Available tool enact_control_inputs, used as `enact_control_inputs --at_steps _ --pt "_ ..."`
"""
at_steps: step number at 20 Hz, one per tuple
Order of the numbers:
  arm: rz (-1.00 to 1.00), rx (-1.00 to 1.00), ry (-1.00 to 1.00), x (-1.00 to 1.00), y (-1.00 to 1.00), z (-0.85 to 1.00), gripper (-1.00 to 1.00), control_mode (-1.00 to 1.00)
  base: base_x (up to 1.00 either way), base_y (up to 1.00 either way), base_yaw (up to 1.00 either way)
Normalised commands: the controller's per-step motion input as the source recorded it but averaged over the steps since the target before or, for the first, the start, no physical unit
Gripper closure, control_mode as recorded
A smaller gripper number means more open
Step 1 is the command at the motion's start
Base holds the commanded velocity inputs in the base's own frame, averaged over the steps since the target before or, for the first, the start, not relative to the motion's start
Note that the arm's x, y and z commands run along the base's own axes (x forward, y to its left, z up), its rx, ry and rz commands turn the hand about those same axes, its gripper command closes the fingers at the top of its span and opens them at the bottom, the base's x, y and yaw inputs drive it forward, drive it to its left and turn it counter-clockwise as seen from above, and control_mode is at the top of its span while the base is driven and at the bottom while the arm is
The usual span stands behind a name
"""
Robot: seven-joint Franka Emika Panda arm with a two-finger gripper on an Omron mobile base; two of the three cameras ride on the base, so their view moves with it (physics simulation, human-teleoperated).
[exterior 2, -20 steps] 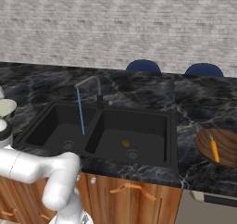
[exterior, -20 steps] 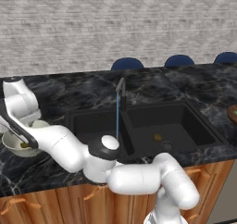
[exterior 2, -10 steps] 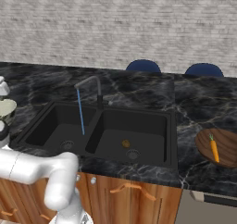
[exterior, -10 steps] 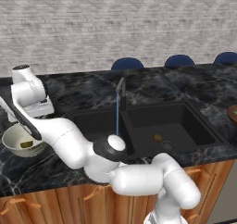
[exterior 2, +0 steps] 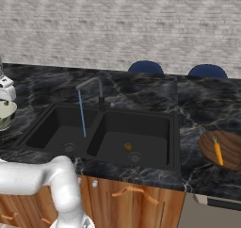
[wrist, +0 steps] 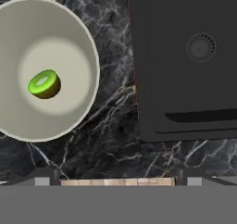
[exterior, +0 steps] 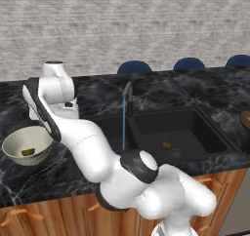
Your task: Pick the kiwis from the sink and place them in one bowl. Place the carrot in the other bowl. Then turn off the sink faucet.
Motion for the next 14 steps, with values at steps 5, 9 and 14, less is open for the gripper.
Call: enact_control_inputs --at_steps 5,9,14 --pt "-0.15 0.11 0.0 -0.77 -0.27 0.56 -1.0 -1.0 0.0 0.0 0.0" --pt "-0.02 0.01 -0.02 -0.6 -0.78 0.03 -1.0 -1.0 0.0 0.0 0.0" --pt "0.0 0.01 -0.03 -0.4 -0.96 0.1 -1.0 -1.0 0.0 0.0 0.0"
